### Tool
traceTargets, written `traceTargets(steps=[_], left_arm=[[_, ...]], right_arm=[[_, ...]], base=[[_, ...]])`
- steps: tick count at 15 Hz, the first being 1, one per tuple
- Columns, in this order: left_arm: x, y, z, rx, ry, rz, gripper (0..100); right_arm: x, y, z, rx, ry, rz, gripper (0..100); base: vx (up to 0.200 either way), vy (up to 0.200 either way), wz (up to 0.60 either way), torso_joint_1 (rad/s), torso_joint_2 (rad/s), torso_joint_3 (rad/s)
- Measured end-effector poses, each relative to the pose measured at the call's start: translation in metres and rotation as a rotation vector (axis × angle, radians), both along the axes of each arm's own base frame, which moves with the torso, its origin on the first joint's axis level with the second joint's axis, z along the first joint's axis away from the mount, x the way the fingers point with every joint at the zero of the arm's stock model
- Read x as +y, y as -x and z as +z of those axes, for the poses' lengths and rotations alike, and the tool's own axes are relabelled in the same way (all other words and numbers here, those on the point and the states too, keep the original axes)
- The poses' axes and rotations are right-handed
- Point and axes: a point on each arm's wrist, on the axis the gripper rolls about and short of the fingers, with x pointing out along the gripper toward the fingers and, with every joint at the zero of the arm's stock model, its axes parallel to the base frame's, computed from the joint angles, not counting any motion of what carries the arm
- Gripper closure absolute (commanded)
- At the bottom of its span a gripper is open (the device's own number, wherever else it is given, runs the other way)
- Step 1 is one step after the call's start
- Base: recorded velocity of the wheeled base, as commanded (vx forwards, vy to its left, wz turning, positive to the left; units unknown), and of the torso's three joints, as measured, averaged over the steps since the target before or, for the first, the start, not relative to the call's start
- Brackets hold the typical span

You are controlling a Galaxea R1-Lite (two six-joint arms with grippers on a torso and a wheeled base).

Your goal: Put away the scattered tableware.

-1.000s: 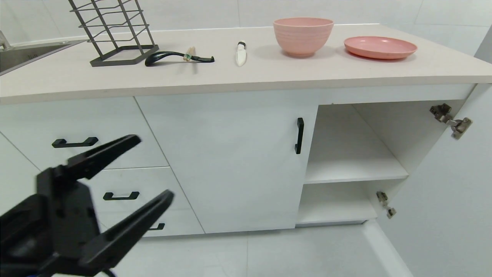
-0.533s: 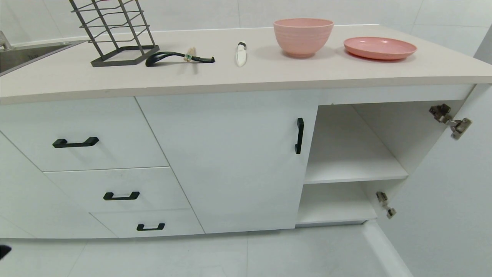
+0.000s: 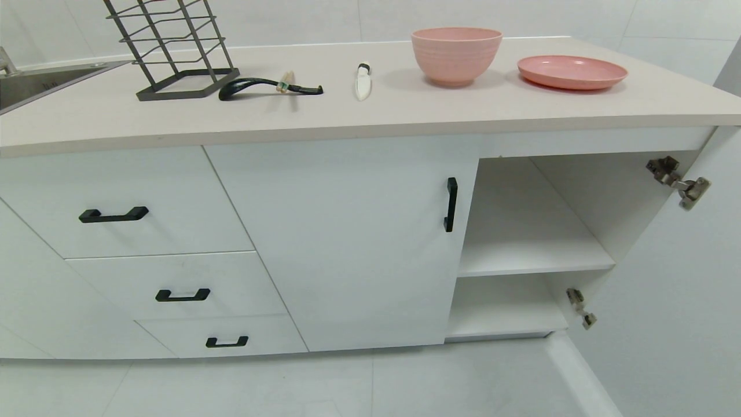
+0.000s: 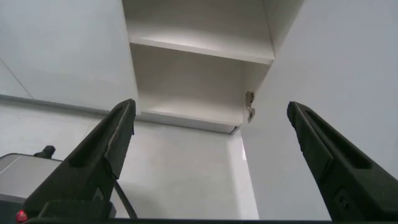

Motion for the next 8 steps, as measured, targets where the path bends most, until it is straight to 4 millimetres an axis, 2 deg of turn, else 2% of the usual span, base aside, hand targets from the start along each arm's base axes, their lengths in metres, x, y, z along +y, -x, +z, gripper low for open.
traceTargets(steps=[2,5,8], left_arm=[[0.0052,0.0001,-0.003,0.015,0.007,0.237,0],[0.0054,0.0003,-0.0053,0.032,0.034,0.246,0],[0.0054,0.0003,-0.0052,0.032,0.053,0.243,0]], right_arm=[[-0.0014,0.0,-0.0015,0.016,-0.022,-0.066,0],[-0.0033,0.0002,-0.0039,0.041,-0.128,-0.157,0],[-0.0034,0.0002,-0.0041,0.042,-0.132,-0.163,0]], base=[[0.0,0.0,0.0,0.0,0.0,0.0],[0.0,0.0,0.0,0.0,0.0,0.0],[0.0,0.0,0.0,0.0,0.0,0.0]])
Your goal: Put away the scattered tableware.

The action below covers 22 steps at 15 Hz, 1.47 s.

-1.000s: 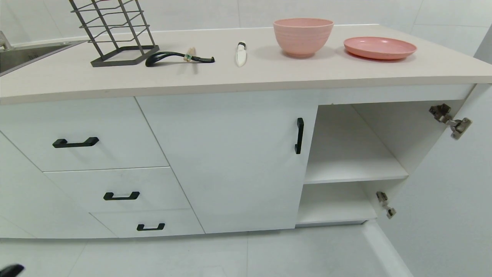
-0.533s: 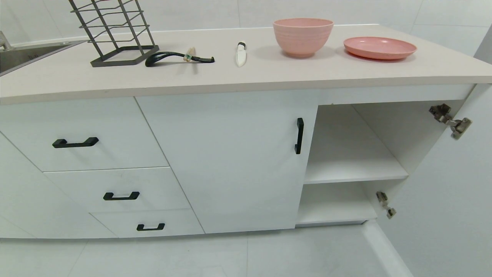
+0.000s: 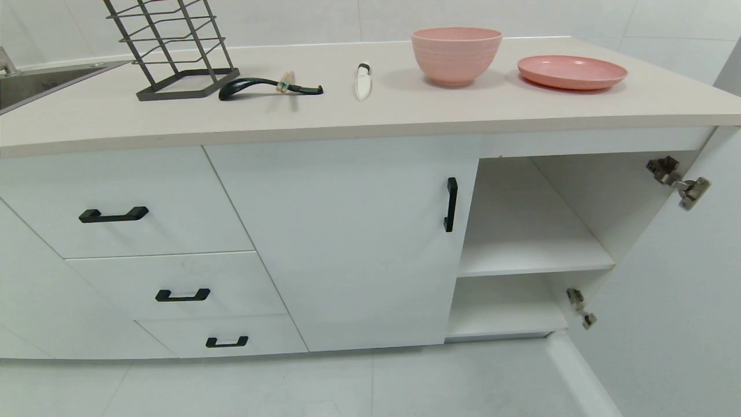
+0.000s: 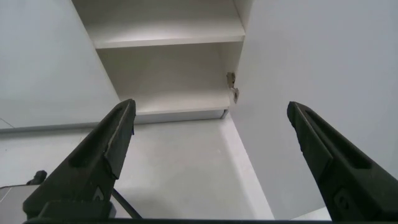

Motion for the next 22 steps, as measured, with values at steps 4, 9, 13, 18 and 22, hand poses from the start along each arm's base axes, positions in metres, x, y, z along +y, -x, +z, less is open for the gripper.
traceTargets(steps=[4,9,13,18,22], left_arm=[[0.0001,0.0,0.0,-0.001,0.026,0.006,0],[0.0002,0.0,0.0,-0.001,0.03,0.006,0],[0.0001,0.0,0.0001,-0.002,0.03,0.006,0],[0.0001,0.0,0.0,-0.002,0.032,0.006,0],[0.0001,0.0,0.0001,-0.002,0.032,0.005,0]], right_arm=[[0.0,0.0,-0.0002,0.001,-0.001,-0.002,0],[0.0,0.0,-0.0002,0.002,-0.003,-0.003,0],[0.0,0.0,-0.0003,0.003,-0.003,-0.003,0],[0.0,0.0,-0.0003,0.003,-0.001,-0.002,0],[0.0,0.0,-0.0003,0.003,0.0,-0.002,0]], base=[[0.0,-0.1,-0.3,0.0,0.0,0.001],[0.0,-0.08,-0.12,0.0,0.0,0.002],[0.0,0.0,0.0,0.0,0.0,0.0],[0.04,0.0,0.0,0.001,0.0,0.0],[0.2,0.0,0.0,-0.001,0.01,-0.001]])
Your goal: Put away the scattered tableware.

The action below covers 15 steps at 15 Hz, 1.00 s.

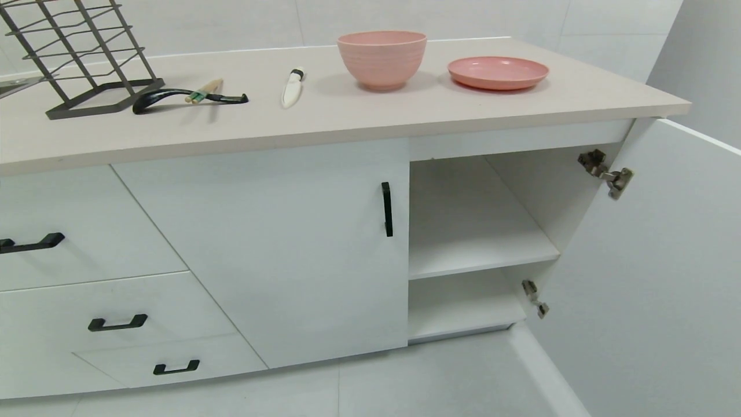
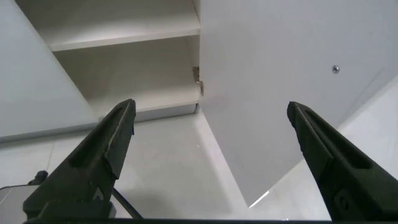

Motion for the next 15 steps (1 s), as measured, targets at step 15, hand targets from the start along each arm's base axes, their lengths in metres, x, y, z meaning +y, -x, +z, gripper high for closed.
traceTargets(steps=[15], left_arm=[[0.0,-0.0001,-0.0001,0.003,0.001,0.001,0]], right_arm=[[0.0,0.0,0.0002,0.0,-0.005,-0.001,0]], base=[[0.013,0.0,0.0,0.006,-0.01,-0.003]])
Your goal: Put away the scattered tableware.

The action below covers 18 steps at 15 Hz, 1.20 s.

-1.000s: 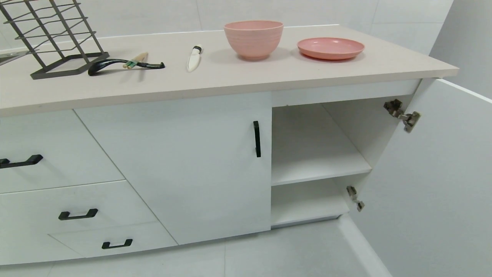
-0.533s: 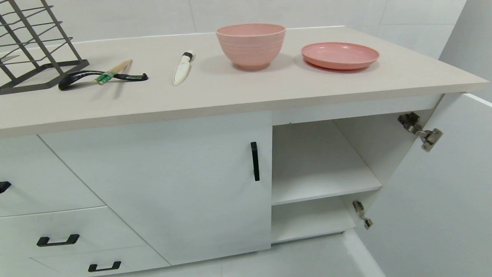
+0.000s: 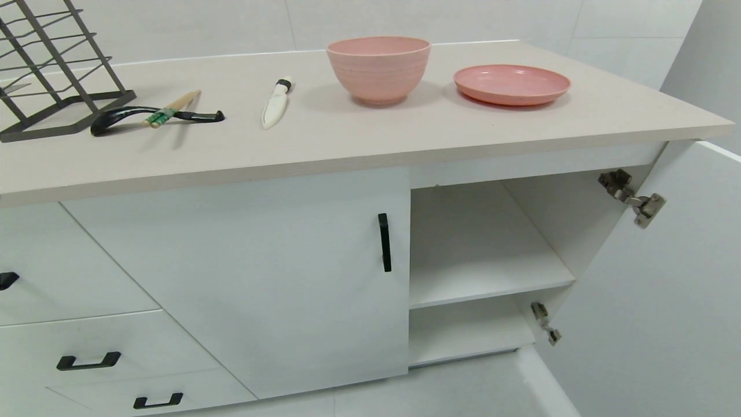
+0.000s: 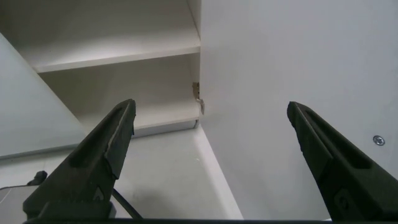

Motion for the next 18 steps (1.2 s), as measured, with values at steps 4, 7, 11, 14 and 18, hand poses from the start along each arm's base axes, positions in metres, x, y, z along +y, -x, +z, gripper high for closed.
traceTargets(steps=[4,7,11,14,18], left_arm=[[0.0,0.0,0.0001,-0.001,0.0,-0.001,0],[0.0,0.0,-0.0001,0.001,0.0,-0.001,0],[0.0,0.0001,0.0006,-0.003,0.004,0.0,0],[0.0,0.0001,0.0006,-0.003,0.005,0.0,0],[0.0,0.0001,0.0007,-0.003,0.005,-0.001,0]], right_arm=[[0.0,0.0,0.0,0.0,0.0,0.0,0],[0.0,0.0,0.0,0.001,-0.001,0.0,0],[0.0,0.0,0.0001,0.0,-0.002,-0.001,0],[0.0,0.0,0.0001,0.001,-0.002,0.0,0],[0.0,0.0,0.0001,0.0,-0.002,0.0,0]], base=[[0.0,0.0,0.0,0.21,-0.09,-0.105],[0.0,0.0,0.0,0.237,-0.53,-0.23],[0.0,0.0,0.0,0.204,-0.56,-0.192],[0.0,0.0,0.0,0.152,-0.48,-0.217],[0.0,0.0,0.0,0.297,-0.48,-0.226]])
